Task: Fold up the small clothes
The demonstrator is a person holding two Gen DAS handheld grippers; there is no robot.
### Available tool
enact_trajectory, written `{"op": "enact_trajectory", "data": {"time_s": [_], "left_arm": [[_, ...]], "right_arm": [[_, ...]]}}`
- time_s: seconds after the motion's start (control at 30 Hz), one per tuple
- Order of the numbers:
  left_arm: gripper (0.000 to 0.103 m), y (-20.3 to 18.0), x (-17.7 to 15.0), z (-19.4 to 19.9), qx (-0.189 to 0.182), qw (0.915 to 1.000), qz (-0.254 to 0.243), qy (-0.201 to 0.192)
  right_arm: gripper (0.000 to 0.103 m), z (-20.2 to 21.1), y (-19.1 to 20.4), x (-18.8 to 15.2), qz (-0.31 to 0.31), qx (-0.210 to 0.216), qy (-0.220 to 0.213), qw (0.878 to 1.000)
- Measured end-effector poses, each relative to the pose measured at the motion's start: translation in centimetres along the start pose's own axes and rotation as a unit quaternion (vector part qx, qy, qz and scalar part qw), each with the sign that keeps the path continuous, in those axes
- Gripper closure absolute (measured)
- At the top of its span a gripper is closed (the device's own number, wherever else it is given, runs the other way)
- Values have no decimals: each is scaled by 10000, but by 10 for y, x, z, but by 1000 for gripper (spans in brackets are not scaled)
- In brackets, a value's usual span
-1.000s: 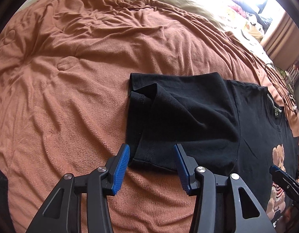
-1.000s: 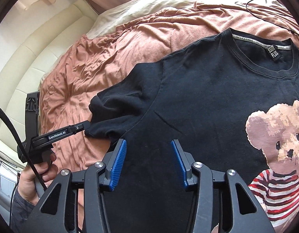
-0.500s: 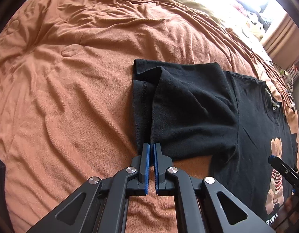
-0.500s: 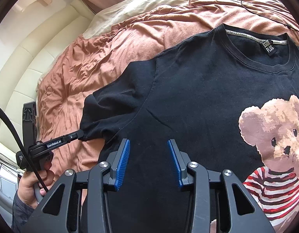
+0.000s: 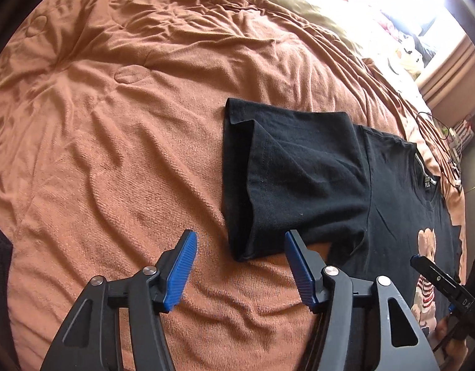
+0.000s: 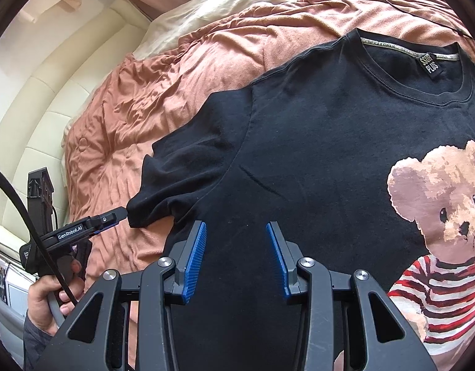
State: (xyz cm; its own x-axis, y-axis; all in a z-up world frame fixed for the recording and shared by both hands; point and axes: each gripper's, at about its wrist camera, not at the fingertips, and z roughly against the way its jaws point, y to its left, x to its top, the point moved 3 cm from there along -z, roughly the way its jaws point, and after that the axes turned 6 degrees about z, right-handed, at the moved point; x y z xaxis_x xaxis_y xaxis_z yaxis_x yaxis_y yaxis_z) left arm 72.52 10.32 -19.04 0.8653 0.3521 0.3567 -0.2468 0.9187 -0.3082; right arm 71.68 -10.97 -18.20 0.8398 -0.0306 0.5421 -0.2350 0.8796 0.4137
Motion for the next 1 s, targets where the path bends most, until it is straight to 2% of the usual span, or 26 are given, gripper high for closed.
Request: {"op": "enact_trajectory", "data": {"time_s": [0.23,0.3,0.33,0.4,0.5,0.63,0.73,1.0], "left_arm": [[45,4,-7,-20,-416,9975,474,323],[71,2,-7,-20,-557,9964,538,333],[76,1,-7,-19,-505,9970,490,321],[95,0,-5,-14,-372,9982,424,225],[96,0,3,-1,-553,9973,470,96],[97,-12,18,19,-556,9979,242,-215],[97,-23,27,29,-637,9972,162,-363],[97,-57,42,51,-1039,9927,-68,-603]], "right_arm": [[64,-9,-2,1,-91,15,64,9999],[64,-15,-2,1,-146,13,73,9999],[64,-17,-2,1,-169,41,84,9998],[64,-23,-2,2,-230,95,108,9996],[68,-28,-2,3,-345,185,71,9992],[87,-38,1,6,-521,290,71,9982],[95,-45,1,8,-685,376,54,9969],[97,-72,2,10,-1070,652,161,9920]]}}
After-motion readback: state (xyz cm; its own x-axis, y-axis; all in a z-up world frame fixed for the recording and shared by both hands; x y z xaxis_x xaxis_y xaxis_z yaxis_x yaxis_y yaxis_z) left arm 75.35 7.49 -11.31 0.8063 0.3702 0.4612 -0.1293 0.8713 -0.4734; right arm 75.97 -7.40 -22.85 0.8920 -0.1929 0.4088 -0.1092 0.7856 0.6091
